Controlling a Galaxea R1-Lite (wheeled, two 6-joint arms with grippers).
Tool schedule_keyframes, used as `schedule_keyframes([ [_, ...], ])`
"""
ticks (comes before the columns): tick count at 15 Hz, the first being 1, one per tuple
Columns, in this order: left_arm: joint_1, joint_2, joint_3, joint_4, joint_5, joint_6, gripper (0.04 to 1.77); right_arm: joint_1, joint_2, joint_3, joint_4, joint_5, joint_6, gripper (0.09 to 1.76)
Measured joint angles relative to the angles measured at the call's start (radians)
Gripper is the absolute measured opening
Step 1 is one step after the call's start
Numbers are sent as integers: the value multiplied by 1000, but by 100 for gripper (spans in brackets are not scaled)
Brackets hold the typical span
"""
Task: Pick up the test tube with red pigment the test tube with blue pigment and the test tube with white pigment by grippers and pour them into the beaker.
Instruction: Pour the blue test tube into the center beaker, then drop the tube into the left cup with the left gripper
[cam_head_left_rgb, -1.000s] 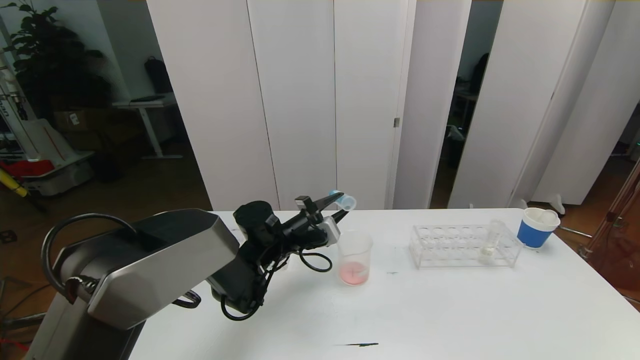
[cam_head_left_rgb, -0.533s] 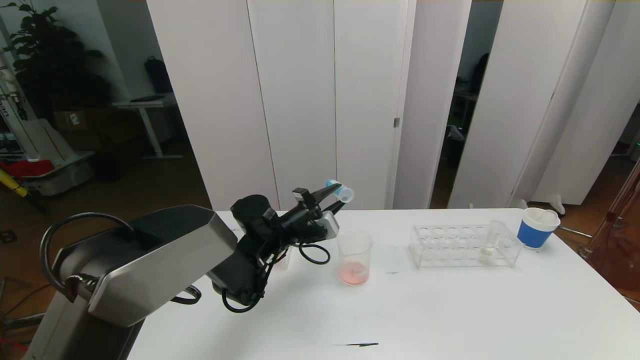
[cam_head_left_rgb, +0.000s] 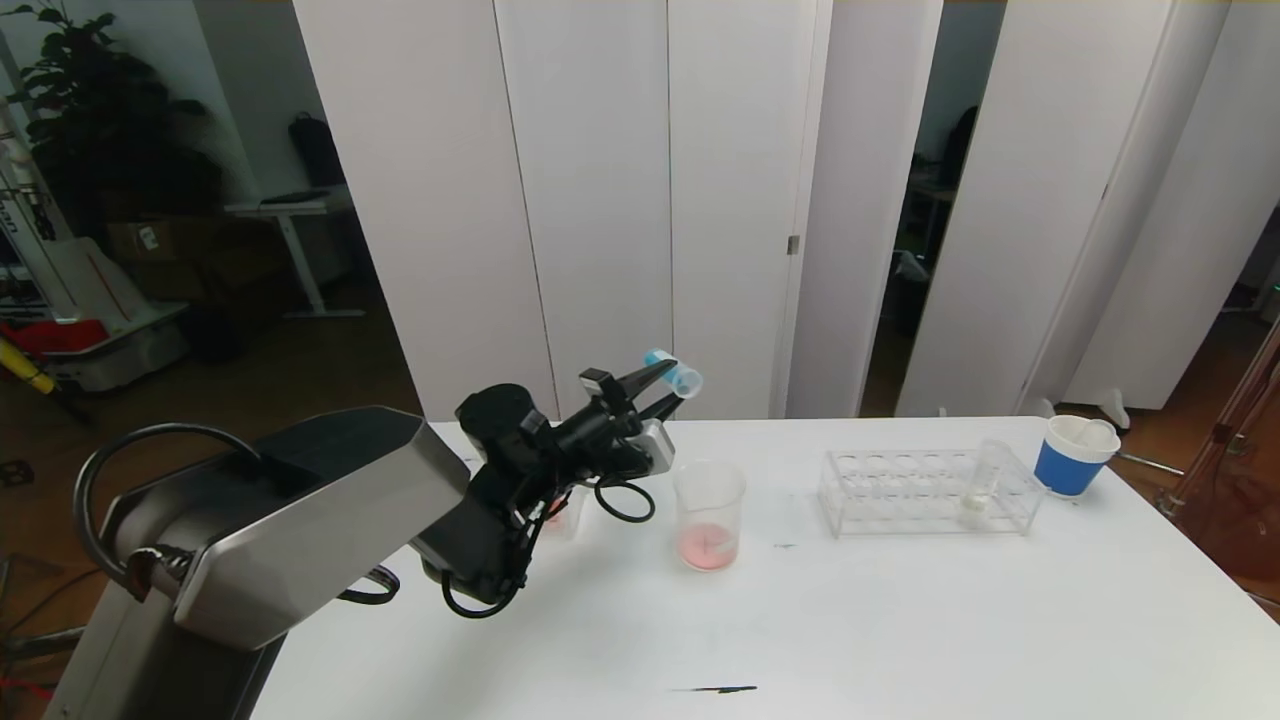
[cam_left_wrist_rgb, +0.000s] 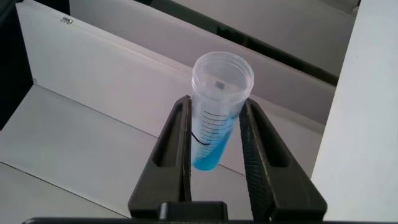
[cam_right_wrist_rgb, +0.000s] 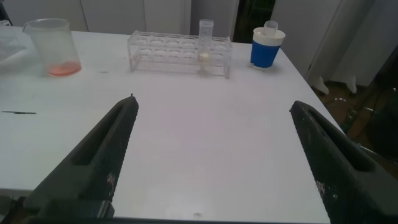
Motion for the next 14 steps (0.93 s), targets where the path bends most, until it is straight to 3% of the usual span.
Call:
schedule_keyframes([
  [14,11,-18,-4,0,0,67,57,0,0,0,0,0,0,175],
])
